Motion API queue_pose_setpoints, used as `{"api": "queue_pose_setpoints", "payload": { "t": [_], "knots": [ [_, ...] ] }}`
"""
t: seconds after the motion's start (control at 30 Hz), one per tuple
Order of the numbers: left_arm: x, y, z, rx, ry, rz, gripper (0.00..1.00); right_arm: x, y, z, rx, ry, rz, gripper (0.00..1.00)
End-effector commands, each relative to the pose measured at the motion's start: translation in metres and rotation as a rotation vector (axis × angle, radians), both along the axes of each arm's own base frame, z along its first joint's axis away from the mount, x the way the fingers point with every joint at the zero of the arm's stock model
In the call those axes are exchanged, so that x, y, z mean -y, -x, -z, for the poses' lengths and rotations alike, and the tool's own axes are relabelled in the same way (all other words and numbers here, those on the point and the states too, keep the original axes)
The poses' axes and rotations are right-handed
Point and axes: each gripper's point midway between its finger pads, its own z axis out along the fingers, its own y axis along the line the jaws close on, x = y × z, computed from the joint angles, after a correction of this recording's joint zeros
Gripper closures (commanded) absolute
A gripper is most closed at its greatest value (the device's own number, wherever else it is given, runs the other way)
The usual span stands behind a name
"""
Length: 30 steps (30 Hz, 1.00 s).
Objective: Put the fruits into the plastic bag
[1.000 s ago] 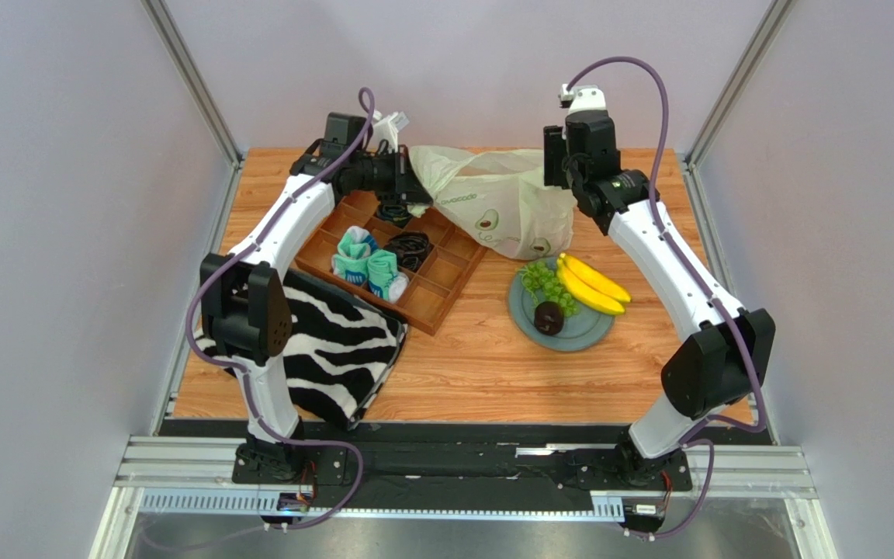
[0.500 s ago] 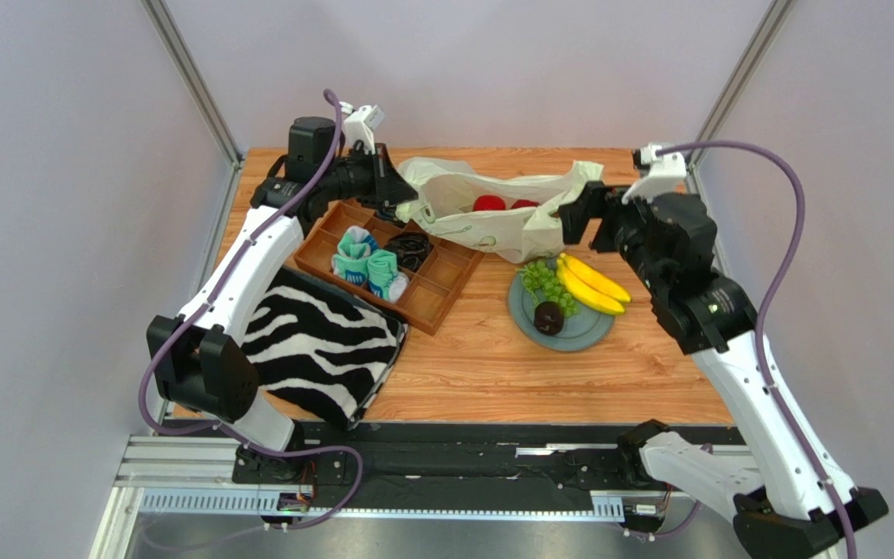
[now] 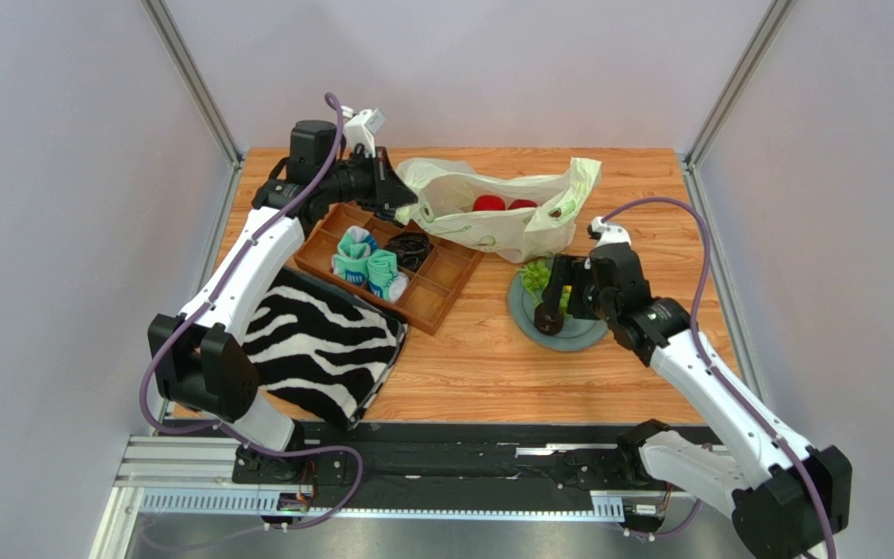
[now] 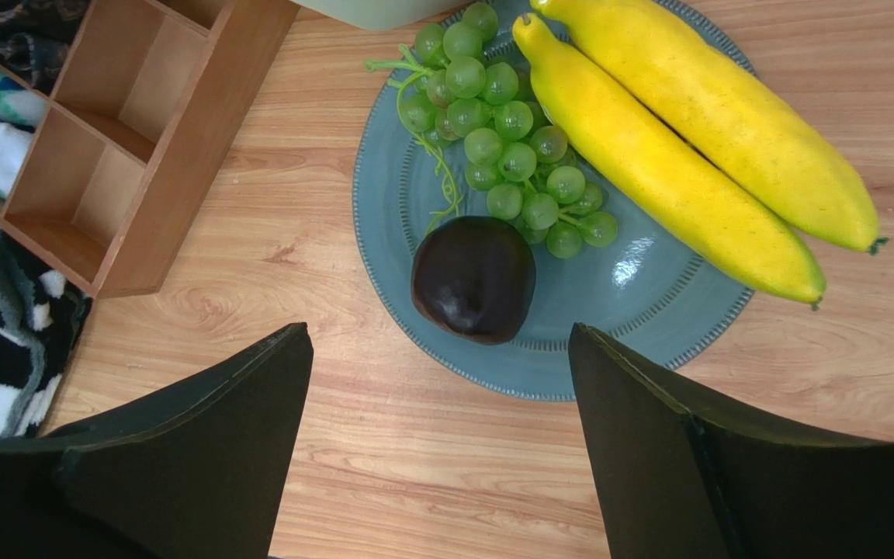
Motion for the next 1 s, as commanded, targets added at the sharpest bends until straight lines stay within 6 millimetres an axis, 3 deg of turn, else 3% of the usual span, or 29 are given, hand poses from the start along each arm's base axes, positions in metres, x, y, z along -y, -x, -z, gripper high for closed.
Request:
{"api": "queue_pose_setpoints", "payload": {
  "t": [0.0,0.17,0.53,0.83,0.97],
  "knots": [
    [0.004,0.003,-0.017,0.05,0.023,0.023,1.0,-0.016,-0.019,0.013,-0.016,-0.04,0.015,0.14],
    [0.003,0.003,-0.018,0.055,0.018,0.02,1.0,-0.023,-0.031,0.042,-0.091,-0.038,0.027,0.15],
    [0.003,0.002,-0.016,0.049,0.019,0.022,1.0,-0.01,-0.036,0.082,-0.178,0.067,0.098,0.18],
    [0.004,0.002,-0.015,0.045,0.021,0.022,1.0,-0.014,-0.037,0.102,-0.225,0.069,0.095,0.2],
    [0.003,0.002,-0.015,0.046,0.019,0.022,1.0,-0.016,-0.036,0.109,-0.237,0.065,0.089,0.27]
  ]
}}
